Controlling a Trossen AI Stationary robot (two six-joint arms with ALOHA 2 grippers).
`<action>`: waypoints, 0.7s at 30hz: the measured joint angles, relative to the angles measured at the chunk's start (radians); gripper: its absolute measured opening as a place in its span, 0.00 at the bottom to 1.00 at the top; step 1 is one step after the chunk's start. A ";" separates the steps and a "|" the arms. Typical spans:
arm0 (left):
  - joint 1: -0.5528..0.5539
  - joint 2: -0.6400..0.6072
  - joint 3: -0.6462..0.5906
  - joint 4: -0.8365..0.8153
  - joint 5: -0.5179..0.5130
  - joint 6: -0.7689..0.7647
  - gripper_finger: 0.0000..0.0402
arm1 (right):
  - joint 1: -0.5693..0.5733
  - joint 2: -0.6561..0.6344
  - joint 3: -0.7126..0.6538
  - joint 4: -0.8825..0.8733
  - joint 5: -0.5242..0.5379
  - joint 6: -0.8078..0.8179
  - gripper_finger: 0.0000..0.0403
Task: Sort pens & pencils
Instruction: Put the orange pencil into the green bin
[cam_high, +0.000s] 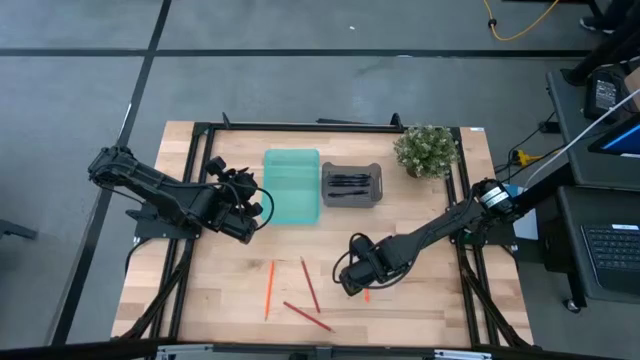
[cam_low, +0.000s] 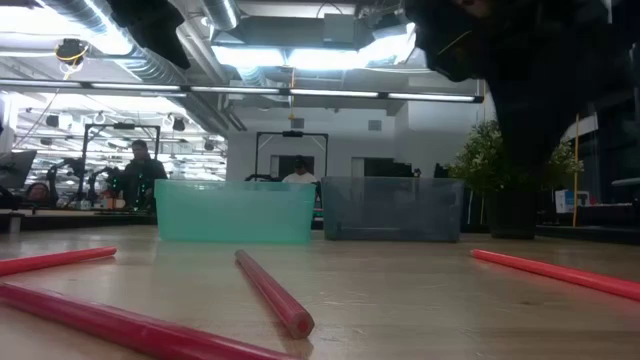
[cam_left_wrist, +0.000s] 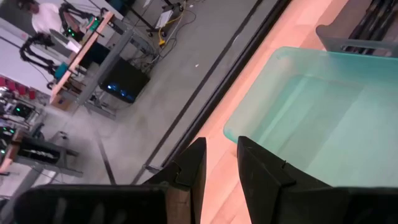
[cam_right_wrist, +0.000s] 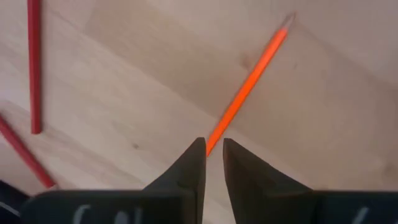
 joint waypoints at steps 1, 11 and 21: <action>0.000 0.000 0.000 0.000 0.000 0.010 0.21 | 0.004 0.000 0.000 0.002 -0.001 0.025 0.14; 0.000 0.000 0.000 -0.005 -0.016 0.070 0.21 | 0.019 0.003 0.000 0.072 0.000 0.176 0.22; 0.000 0.000 0.000 -0.040 -0.052 0.070 0.21 | 0.019 0.067 0.001 0.070 -0.024 0.233 0.33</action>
